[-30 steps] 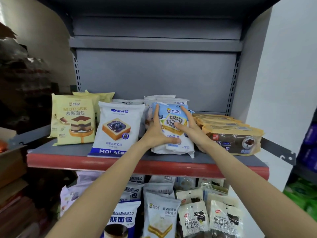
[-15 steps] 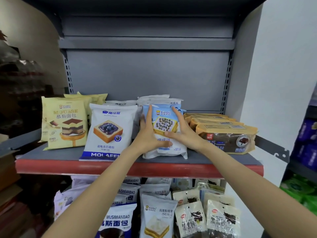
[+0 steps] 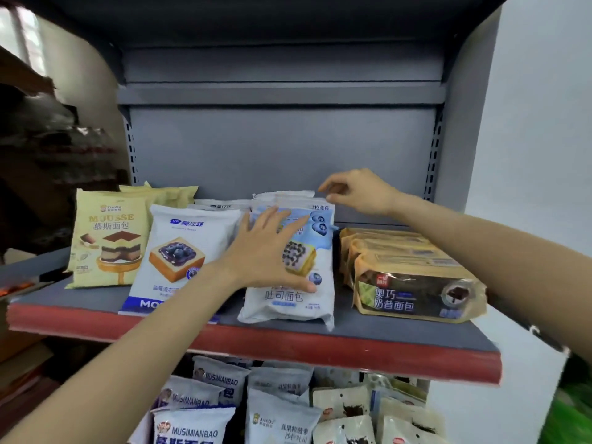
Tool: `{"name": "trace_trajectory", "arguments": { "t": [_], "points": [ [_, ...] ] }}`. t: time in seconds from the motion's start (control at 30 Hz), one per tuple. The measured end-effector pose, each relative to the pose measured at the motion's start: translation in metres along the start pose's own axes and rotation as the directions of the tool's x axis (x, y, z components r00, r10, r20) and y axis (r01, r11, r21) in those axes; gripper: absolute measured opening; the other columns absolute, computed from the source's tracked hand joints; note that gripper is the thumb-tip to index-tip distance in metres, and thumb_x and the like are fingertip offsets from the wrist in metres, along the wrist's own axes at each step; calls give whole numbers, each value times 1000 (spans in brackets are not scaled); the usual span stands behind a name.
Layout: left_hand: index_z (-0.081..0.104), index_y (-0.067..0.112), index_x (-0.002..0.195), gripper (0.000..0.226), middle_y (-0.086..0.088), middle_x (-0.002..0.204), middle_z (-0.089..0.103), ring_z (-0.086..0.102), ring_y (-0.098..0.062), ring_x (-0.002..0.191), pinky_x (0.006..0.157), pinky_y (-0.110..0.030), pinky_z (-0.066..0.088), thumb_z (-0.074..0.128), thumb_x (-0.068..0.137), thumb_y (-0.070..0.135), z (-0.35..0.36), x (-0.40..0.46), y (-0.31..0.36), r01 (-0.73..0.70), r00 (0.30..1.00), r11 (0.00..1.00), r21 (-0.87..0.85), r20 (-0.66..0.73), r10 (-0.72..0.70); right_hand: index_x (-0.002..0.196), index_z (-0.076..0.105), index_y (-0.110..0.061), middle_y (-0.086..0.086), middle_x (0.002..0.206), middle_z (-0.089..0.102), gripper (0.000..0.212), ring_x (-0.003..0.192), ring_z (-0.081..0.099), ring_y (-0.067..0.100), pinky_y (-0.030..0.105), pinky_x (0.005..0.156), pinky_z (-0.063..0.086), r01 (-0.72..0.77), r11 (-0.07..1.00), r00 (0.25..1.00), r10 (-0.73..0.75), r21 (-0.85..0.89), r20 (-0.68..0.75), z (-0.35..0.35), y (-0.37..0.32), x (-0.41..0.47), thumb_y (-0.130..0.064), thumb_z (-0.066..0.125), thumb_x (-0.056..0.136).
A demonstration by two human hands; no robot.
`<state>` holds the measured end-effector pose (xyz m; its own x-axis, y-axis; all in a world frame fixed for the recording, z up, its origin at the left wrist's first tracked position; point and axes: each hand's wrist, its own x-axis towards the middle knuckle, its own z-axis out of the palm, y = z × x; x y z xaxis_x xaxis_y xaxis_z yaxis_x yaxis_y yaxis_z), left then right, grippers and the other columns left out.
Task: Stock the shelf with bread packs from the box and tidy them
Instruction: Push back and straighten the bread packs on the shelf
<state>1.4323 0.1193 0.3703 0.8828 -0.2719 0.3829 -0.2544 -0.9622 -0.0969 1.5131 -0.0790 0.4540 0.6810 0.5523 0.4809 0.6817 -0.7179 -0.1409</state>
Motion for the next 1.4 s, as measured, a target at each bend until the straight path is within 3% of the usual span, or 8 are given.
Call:
{"name": "trace_trajectory", "arguments": {
  "t": [0.2,0.4,0.63,0.87,1.0,1.13,1.27,1.4],
  "points": [
    [-3,41,148,120,8,156,5,-4,-14,144,116,-51,9,66,58,77,1,5,3,1,997,1000,-30,81,1,119,62,-15,7,115,66,27,106,59,25,28,87,41,64,993,985,-47,-100,164,39,23,59,-17,52,94],
    [-8,46,146,125,14,152,2,-7,-7,142,116,-50,17,74,55,71,-2,10,3,21,991,990,-141,135,-2,113,64,-19,5,113,66,24,104,58,24,34,89,47,68,992,983,-48,-110,176,57,19,86,-17,54,92],
    [-8,48,145,124,19,151,-3,-13,-4,141,117,-48,14,73,55,72,0,11,2,-11,994,991,-137,110,26,112,66,-31,-4,100,68,26,88,55,16,27,70,36,211,948,976,-191,-238,106,39,38,74,-19,56,91],
    [-6,50,145,121,20,152,-2,-10,-2,141,118,-49,8,69,54,77,-2,6,0,-30,995,988,-148,91,44,111,68,-32,2,104,69,26,91,58,21,30,72,40,228,941,968,-191,-252,161,27,58,62,-19,56,92],
    [15,49,145,86,15,155,15,2,-3,143,116,-52,6,31,69,85,-9,15,4,24,999,979,-203,-23,-30,112,68,-31,0,108,69,27,97,59,20,34,79,46,191,966,970,-159,-173,181,26,65,55,-17,56,92],
    [46,30,136,39,7,145,41,28,-13,137,114,-45,20,34,100,40,-19,54,4,71,963,962,-262,-233,-135,115,66,-24,2,118,65,25,110,56,24,40,93,45,92,992,994,-86,-90,65,27,61,63,-21,53,93],
    [47,28,136,43,0,147,41,37,-23,133,106,-36,33,47,94,30,-24,94,-13,202,979,965,-168,6,-204,116,62,-11,11,119,63,34,107,60,33,35,89,45,-125,982,981,144,-145,129,23,56,74,-34,45,97],
    [42,24,140,46,1,148,40,38,-19,134,105,-27,30,48,96,33,-13,98,-20,192,979,945,-263,119,-166,112,65,-8,9,114,65,24,89,65,26,21,68,52,-185,976,966,158,115,207,33,56,74,-21,56,93]
  ]
}}
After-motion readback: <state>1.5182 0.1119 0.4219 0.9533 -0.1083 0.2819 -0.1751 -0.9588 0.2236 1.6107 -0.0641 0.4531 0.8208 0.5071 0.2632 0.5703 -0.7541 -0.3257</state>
